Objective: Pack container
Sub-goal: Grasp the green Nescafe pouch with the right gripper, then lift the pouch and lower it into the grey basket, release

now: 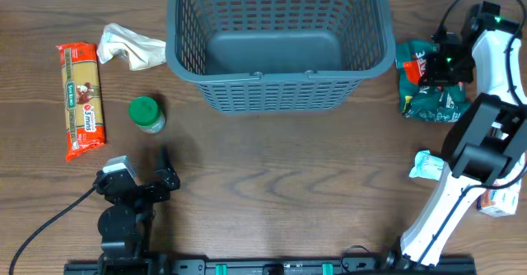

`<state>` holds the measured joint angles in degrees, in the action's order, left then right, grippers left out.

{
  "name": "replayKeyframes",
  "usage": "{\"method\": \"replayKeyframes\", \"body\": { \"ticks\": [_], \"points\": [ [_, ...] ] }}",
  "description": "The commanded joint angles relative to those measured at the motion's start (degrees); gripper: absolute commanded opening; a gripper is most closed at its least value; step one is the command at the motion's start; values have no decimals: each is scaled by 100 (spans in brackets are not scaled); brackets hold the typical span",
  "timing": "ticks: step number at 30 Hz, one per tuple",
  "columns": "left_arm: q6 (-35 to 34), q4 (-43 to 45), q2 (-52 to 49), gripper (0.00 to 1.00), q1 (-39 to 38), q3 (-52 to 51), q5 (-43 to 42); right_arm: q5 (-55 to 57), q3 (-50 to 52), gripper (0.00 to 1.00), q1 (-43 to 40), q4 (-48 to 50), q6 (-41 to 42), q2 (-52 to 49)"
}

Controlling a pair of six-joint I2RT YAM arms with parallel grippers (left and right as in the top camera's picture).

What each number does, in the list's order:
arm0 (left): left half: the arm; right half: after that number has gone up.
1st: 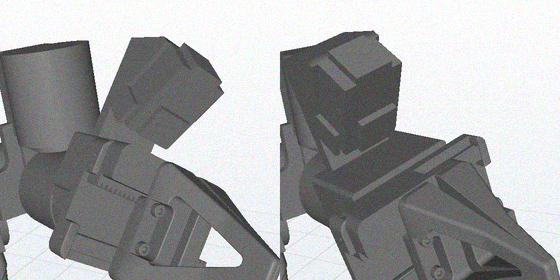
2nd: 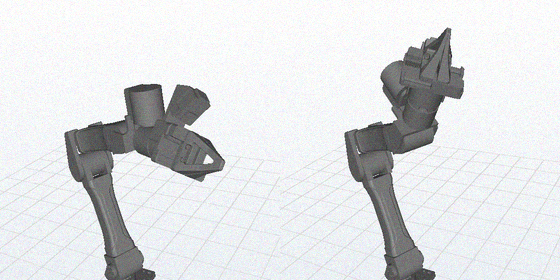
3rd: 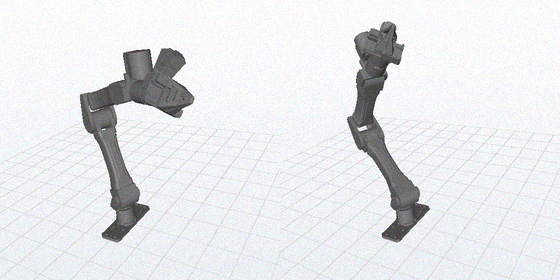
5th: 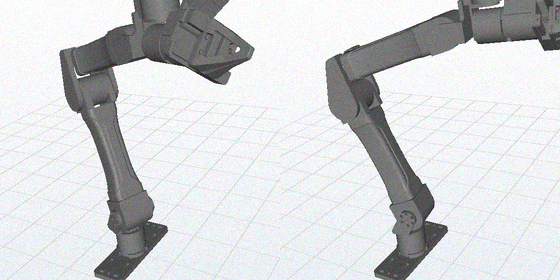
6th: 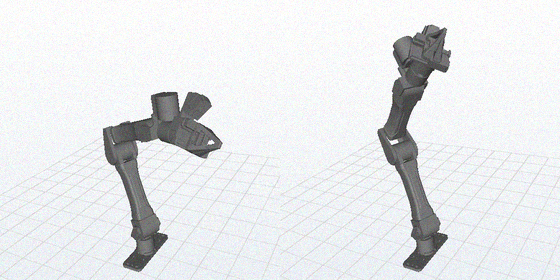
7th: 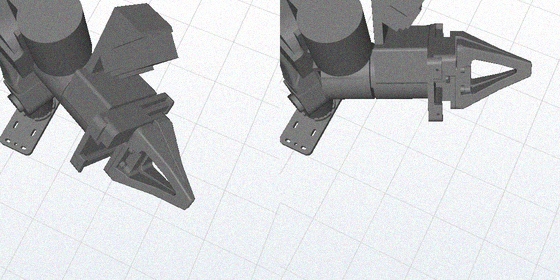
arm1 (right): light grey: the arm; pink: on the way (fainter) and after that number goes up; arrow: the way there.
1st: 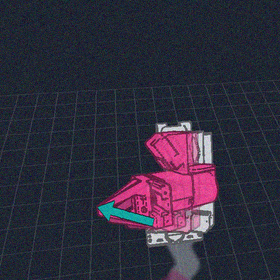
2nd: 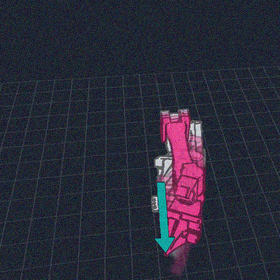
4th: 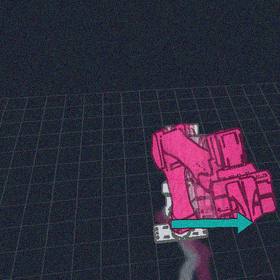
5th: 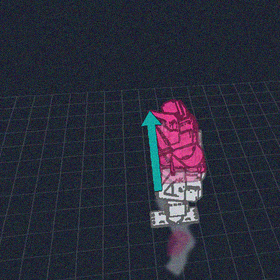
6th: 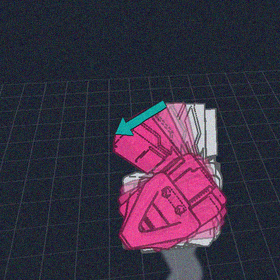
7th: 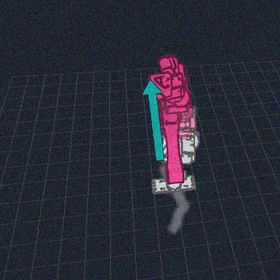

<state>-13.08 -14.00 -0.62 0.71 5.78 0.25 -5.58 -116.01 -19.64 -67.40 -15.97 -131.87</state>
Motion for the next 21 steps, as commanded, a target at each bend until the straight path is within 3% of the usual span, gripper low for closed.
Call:
{"method": "replayKeyframes", "body": {
  "ticks": [1,21],
  "points": [
    [98,-46,35,99,28,-136,46,-151,-57,1,15,79,142,874],
    [98,-46,35,99,28,-136,46,107,-57,1,317,568,127,4105]
  ]
}}
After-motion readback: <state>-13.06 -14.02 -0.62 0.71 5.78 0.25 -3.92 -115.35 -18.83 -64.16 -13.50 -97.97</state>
